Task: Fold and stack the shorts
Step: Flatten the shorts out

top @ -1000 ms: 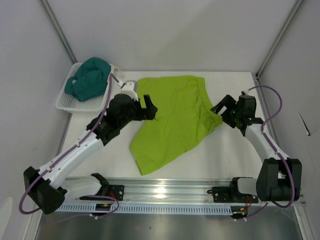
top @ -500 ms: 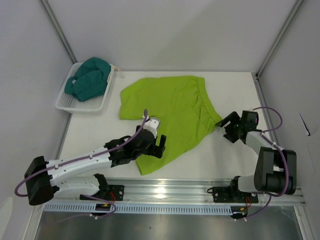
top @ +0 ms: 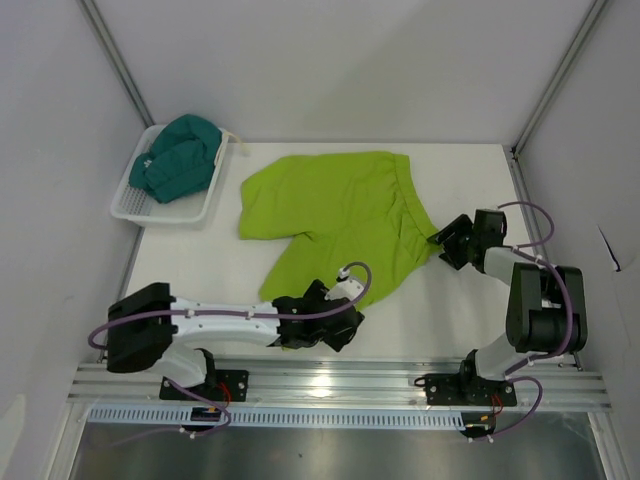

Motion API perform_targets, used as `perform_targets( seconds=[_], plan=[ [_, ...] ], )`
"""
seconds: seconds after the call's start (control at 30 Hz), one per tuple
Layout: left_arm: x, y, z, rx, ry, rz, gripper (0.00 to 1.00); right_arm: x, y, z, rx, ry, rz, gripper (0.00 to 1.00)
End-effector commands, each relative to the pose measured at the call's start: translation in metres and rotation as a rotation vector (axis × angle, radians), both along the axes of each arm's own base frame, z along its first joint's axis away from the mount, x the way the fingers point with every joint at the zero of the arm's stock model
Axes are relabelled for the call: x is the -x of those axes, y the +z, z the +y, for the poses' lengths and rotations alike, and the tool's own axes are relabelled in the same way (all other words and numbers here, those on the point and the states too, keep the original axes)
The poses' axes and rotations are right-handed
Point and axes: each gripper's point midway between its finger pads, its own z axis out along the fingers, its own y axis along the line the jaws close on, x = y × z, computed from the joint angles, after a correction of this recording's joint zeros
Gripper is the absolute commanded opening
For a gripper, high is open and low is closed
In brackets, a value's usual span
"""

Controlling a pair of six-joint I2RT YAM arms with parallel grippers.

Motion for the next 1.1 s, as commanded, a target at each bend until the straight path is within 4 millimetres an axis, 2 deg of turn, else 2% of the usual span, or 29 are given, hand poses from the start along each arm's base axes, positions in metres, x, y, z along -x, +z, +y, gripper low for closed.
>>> perform_targets(
  seconds=[0.0,0.1,0.13,0.2,0.23,0.3,0.37,0.4,0.5,0.53,0.57,0.6,0.63,0.67,0.73,0.77,0.8,0.87,0.93,0.97,1.03,1.07],
  plan=[
    [-0.011,0.003,-0.008,-0.058,0.040,-0.045,0.94,-0.018,0.009,-0.001,0.033,-0.004,-0.039,0.63],
    [-0.012,-0.004,-0.008,-0.093,0.052,-0.034,0.93,-0.020,0.004,0.002,0.027,-0.005,-0.036,0.57],
    [-0.012,-0.008,-0.010,-0.102,0.052,-0.028,0.92,-0.021,0.004,0.002,0.027,-0.003,-0.039,0.49],
    [-0.013,-0.012,-0.010,-0.118,0.057,-0.030,0.91,-0.026,0.004,0.004,0.032,0.001,-0.043,0.45],
    [-0.013,-0.016,-0.010,-0.137,0.059,-0.026,0.91,-0.028,0.004,0.005,0.034,0.005,-0.046,0.36],
    [-0.013,-0.020,-0.010,-0.150,0.058,-0.022,0.90,-0.031,0.002,0.006,0.049,0.009,-0.046,0.28],
    [-0.014,-0.029,-0.010,-0.168,0.064,-0.019,0.89,-0.035,0.003,0.008,0.060,0.021,-0.046,0.13],
    [-0.014,-0.031,-0.012,-0.167,0.069,-0.016,0.88,-0.035,0.001,0.007,0.063,0.025,-0.038,0.00],
    [-0.016,-0.040,-0.015,-0.182,0.094,-0.012,0.83,-0.031,0.008,0.009,0.073,0.048,-0.029,0.00],
    [-0.016,-0.042,-0.016,-0.185,0.097,-0.012,0.82,-0.019,0.004,0.008,0.086,0.056,0.021,0.00],
    [-0.017,-0.048,-0.017,-0.201,0.102,-0.011,0.79,-0.014,0.005,0.005,0.112,0.048,0.051,0.00],
    [-0.018,-0.049,-0.018,-0.208,0.105,-0.015,0.76,-0.009,0.007,-0.009,0.178,-0.011,0.099,0.00],
    [-0.020,-0.050,-0.018,-0.217,0.110,-0.020,0.69,0.012,0.001,-0.012,0.204,-0.009,0.210,0.00],
    [-0.022,-0.054,-0.019,-0.230,0.115,-0.022,0.54,0.009,0.012,-0.012,0.229,0.001,0.211,0.00],
    [-0.025,-0.060,-0.018,-0.242,0.123,-0.022,0.40,0.028,0.016,-0.022,0.288,-0.010,0.297,0.00],
    [-0.027,-0.062,-0.019,-0.241,0.126,-0.010,0.28,0.029,0.024,-0.017,0.306,0.008,0.291,0.00],
    [-0.027,-0.065,-0.020,-0.238,0.127,-0.002,0.22,0.034,0.027,-0.015,0.317,0.014,0.299,0.00],
    [-0.026,-0.064,-0.023,-0.220,0.121,0.018,0.00,0.043,0.042,-0.020,0.337,0.002,0.299,0.00],
    [-0.020,-0.061,-0.026,-0.198,0.102,0.049,0.00,0.053,0.055,-0.027,0.367,-0.021,0.310,0.00],
    [-0.017,-0.059,-0.028,-0.187,0.083,0.067,0.00,0.050,0.066,-0.029,0.376,-0.029,0.298,0.00],
    [-0.008,-0.041,-0.037,-0.113,0.047,0.105,0.00,0.056,0.078,-0.033,0.400,-0.034,0.318,0.00],
    [0.005,-0.034,-0.045,-0.066,-0.007,0.167,0.00,0.055,0.084,-0.036,0.413,-0.037,0.314,0.00]
  ],
)
